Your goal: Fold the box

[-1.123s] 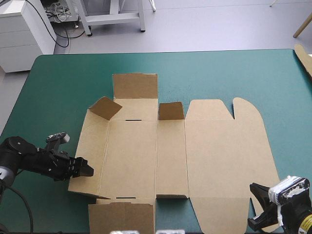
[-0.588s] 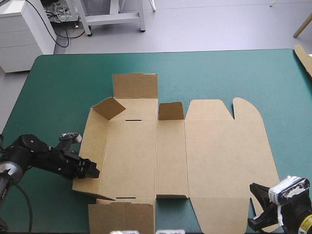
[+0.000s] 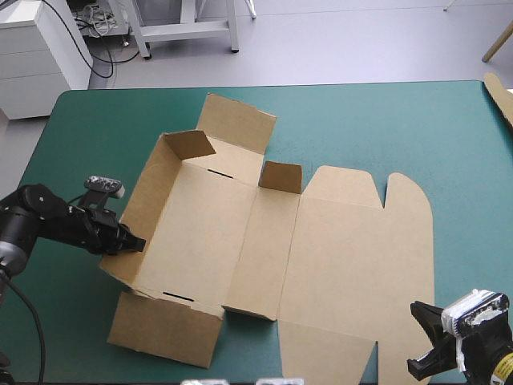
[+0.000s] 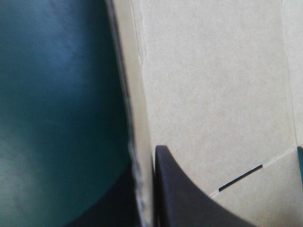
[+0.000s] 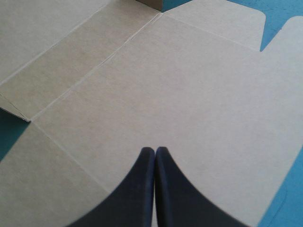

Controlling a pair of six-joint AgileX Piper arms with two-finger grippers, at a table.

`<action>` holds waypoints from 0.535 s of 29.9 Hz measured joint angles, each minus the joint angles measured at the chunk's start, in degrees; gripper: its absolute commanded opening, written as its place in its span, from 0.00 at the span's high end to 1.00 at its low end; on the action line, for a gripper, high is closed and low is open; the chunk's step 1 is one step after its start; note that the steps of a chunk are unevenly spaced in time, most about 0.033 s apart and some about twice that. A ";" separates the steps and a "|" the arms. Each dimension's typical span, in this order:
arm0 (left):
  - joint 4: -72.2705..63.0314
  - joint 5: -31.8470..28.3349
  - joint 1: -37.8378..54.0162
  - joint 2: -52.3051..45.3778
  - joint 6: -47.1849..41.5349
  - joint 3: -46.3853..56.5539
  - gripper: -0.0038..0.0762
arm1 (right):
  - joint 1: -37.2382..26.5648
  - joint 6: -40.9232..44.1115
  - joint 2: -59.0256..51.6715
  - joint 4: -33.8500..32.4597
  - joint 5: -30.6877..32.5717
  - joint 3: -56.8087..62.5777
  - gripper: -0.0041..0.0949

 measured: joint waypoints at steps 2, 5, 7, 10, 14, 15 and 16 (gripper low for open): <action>3.68 0.11 -1.52 0.21 0.00 -3.89 0.96 | 0.00 0.00 0.00 0.00 0.00 0.00 0.98; 9.74 -0.03 -5.09 0.26 0.00 -8.53 0.96 | 0.00 0.00 0.00 0.00 0.00 0.00 0.98; 13.37 -0.96 -8.46 0.26 -0.05 -11.01 0.96 | 0.00 0.00 0.00 0.00 0.00 0.00 0.98; 17.65 -4.25 -13.70 0.26 -0.05 -12.81 0.96 | 0.00 0.00 0.00 0.00 0.00 0.00 0.98; 22.36 -9.90 -21.53 0.47 -0.02 -13.17 0.96 | 0.00 0.00 0.00 0.01 0.00 0.00 0.98; 23.93 -11.56 -24.00 0.81 0.01 -13.19 0.96 | 0.00 0.00 0.00 0.01 0.00 0.00 0.98; 24.99 -12.53 -25.58 1.05 0.16 -13.23 0.96 | 0.00 0.06 0.00 0.01 0.00 0.00 0.98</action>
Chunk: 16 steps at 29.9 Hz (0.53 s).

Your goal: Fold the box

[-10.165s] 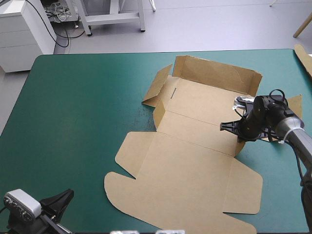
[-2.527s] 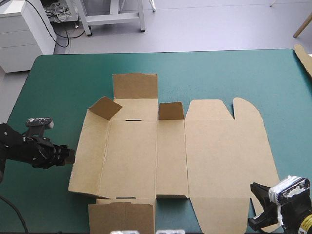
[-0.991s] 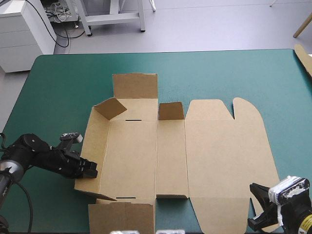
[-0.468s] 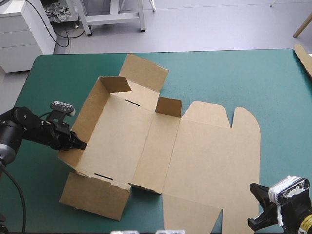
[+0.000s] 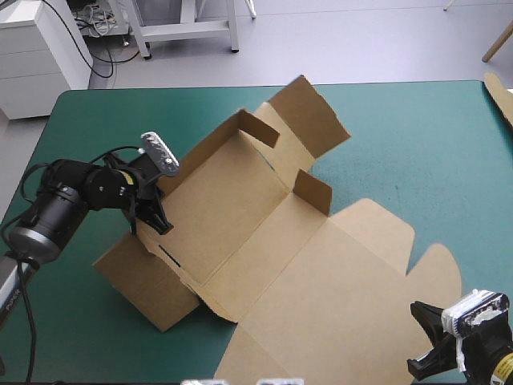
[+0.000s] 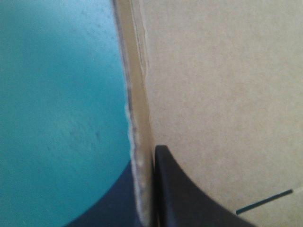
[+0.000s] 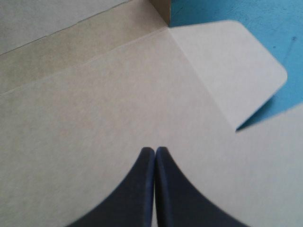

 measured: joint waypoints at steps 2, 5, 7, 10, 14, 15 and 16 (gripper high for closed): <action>2.94 -2.05 -3.69 0.87 -0.13 -0.02 0.96 | 0.00 -0.01 0.00 0.00 0.00 0.00 0.98; 9.24 -4.27 -8.16 2.06 -2.04 -0.06 0.96 | 0.00 0.17 0.00 0.00 0.00 0.00 0.98; 12.99 -5.60 -10.67 2.72 -3.54 -0.06 0.96 | 0.00 0.24 0.00 0.05 0.00 0.00 0.98; 19.06 -8.28 -14.21 3.44 -4.90 -0.06 0.96 | 0.00 0.31 0.00 0.05 0.00 0.00 0.98; 25.78 -13.00 -16.80 3.81 -5.50 -0.14 0.96 | 0.00 0.35 0.00 0.05 0.00 0.00 0.98; 27.07 -14.33 -17.08 3.81 -5.75 -0.14 0.96 | 0.00 0.35 0.00 0.05 0.00 0.00 0.98; 28.66 -15.50 -17.40 3.81 -5.92 -0.14 0.96 | 0.00 0.35 0.00 0.05 0.00 0.00 0.98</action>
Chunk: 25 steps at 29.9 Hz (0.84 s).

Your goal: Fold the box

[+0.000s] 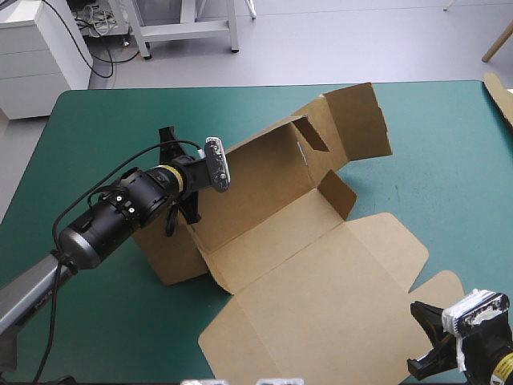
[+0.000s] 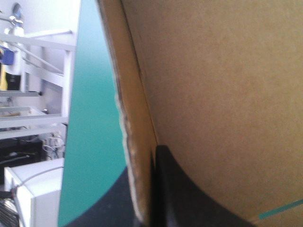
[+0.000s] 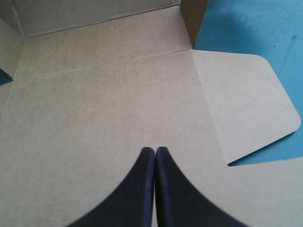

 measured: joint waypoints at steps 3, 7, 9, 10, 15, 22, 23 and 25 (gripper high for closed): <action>2.63 -2.07 -0.89 0.00 -0.13 -0.12 0.96 | 0.00 0.00 0.00 0.00 0.00 0.00 0.98; 4.47 -2.33 -3.02 0.00 -0.13 -0.22 0.96 | 0.00 0.05 0.00 0.00 0.00 0.00 0.98; 5.52 -2.26 -4.29 0.00 -0.13 -0.29 0.96 | 0.00 0.05 0.00 0.06 0.00 0.00 0.98; 5.94 -2.26 -5.09 0.00 -0.13 -0.37 0.96 | 0.00 0.05 0.00 0.11 0.00 0.00 0.98; 8.48 -2.48 -9.38 -0.05 -0.42 0.04 0.96 | 0.00 0.28 0.00 0.23 0.00 0.00 0.98; 18.46 -7.05 -12.57 -3.47 -2.72 6.75 0.96 | 0.00 0.89 0.00 0.41 0.00 0.00 0.98; 19.92 -8.03 -12.57 -4.40 -3.30 7.92 0.96 | 0.00 0.96 0.00 0.41 0.00 0.00 0.98; 22.52 -9.25 -12.57 -5.93 -4.16 9.82 0.96 | 0.00 1.00 0.00 0.41 0.00 0.00 0.98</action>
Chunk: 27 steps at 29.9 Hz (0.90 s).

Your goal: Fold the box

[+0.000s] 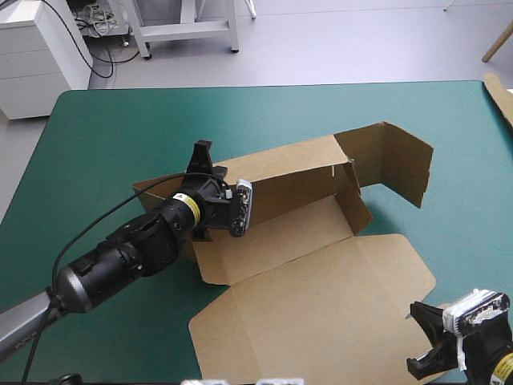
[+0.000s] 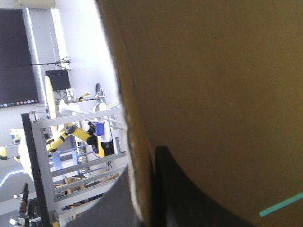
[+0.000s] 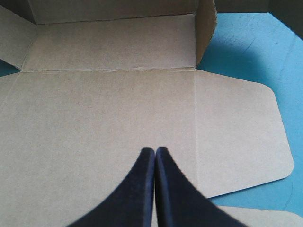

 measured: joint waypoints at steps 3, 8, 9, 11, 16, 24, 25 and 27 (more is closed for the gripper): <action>2.25 -1.32 -0.29 -1.36 -0.66 1.28 0.96 | 0.00 0.07 0.00 0.00 0.00 0.00 0.98; 6.47 -3.97 0.03 -1.49 -0.04 2.18 0.96 | 0.00 0.51 0.00 0.00 0.00 0.00 0.98; 6.94 -4.80 0.63 -1.49 0.01 2.22 0.96 | 0.00 0.94 0.00 0.00 0.00 0.00 0.98; 7.26 -6.58 1.82 -1.49 -1.26 2.22 0.96 | 0.00 1.59 0.00 0.00 0.00 0.00 0.98; 7.94 -7.46 2.42 -1.49 -5.79 3.91 0.96 | 0.00 1.84 0.00 0.00 0.00 0.00 0.98; 10.67 -9.87 2.46 -1.94 -14.80 7.56 0.96 | 0.00 1.96 0.00 0.00 0.00 0.00 0.98; 10.97 -10.04 2.46 -1.97 -15.68 7.61 0.96 | 0.00 1.96 0.00 0.00 0.00 0.00 0.98; 11.08 -10.05 2.46 -2.01 -16.48 7.61 0.96 | 0.00 1.96 0.00 0.00 0.00 0.00 0.96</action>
